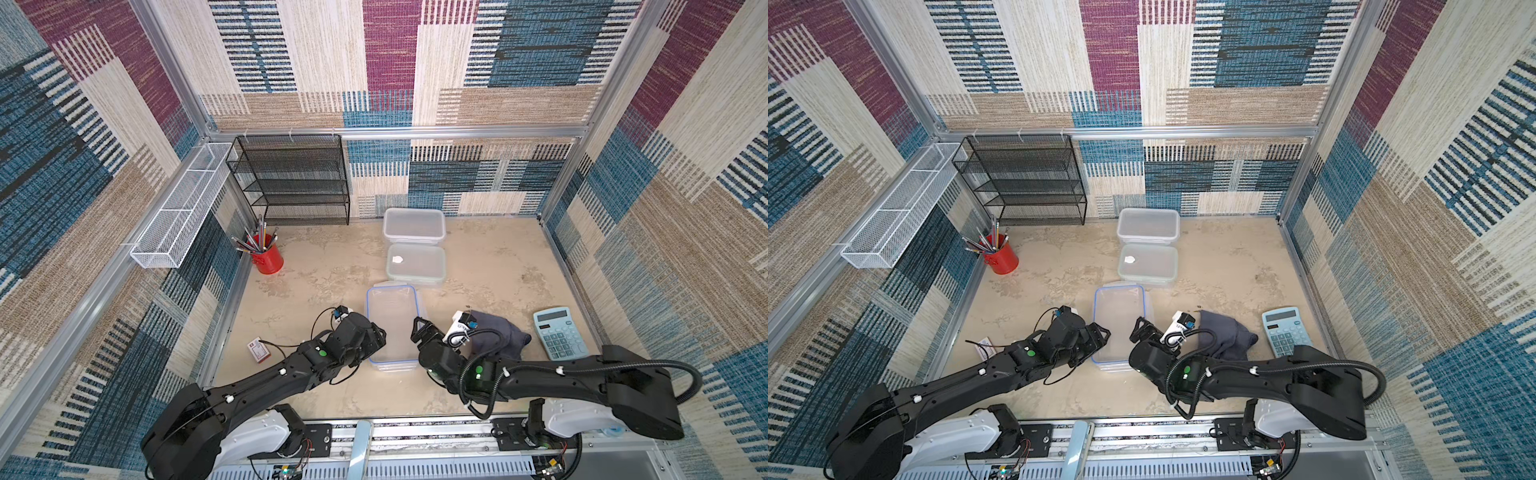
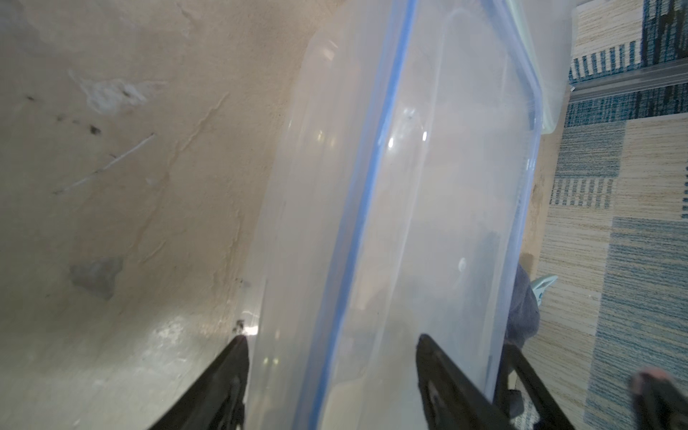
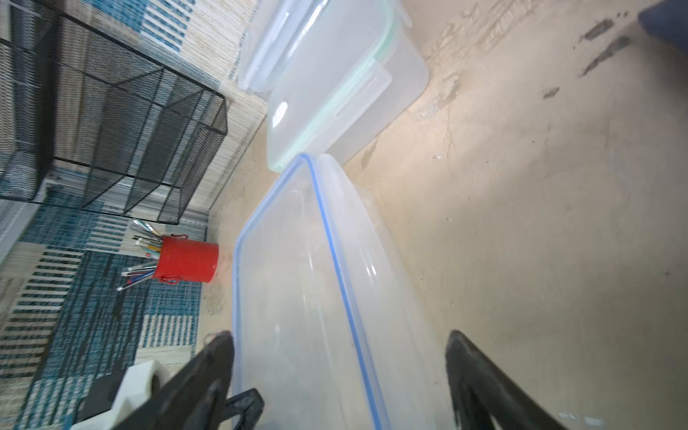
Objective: Wipe the insides of the lunch boxes
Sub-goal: Open the fastener of the lunch box.
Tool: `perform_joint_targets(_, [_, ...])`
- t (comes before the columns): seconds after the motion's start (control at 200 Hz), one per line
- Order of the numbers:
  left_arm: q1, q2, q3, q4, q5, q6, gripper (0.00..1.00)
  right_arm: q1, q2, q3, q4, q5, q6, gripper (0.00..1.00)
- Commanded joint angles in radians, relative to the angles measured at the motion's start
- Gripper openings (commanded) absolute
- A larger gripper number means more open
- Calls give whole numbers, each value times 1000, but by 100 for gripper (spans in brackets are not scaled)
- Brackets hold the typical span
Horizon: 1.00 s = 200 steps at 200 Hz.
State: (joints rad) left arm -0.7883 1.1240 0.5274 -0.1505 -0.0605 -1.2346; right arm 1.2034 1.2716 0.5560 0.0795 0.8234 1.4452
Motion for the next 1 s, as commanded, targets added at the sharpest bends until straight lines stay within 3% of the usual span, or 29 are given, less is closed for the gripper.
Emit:
perform_joint_targets(0.0, [0,-6,12,-128,-3,7,74,-11,-107,-26,77,-23,-127,99])
perform_joint_targets(0.22, [5,-16,63,-176,-50,43,78,-66,-320,-16,-73,-104,-235,100])
perform_joint_targets(0.341, [13,-35,84,-196,-58,46,79,-88,-330,46,-167,-165,-310,93])
perform_joint_targets(0.391, [19,-49,88,-201,-56,41,79,-96,-293,103,-207,-194,-373,82])
perform_joint_targets(0.521, [37,-90,72,-171,-28,-2,80,-138,-121,283,-261,-345,-572,44])
perform_joint_targets(0.626, [41,-128,8,-81,-9,-95,80,-178,21,395,-296,-449,-690,14])
perform_joint_targets(0.691, [41,-148,-49,7,7,-165,80,-208,84,432,-296,-522,-748,0])
perform_joint_targets(0.997, [34,-239,-165,151,-48,-343,79,-269,335,486,-275,-682,-891,0])
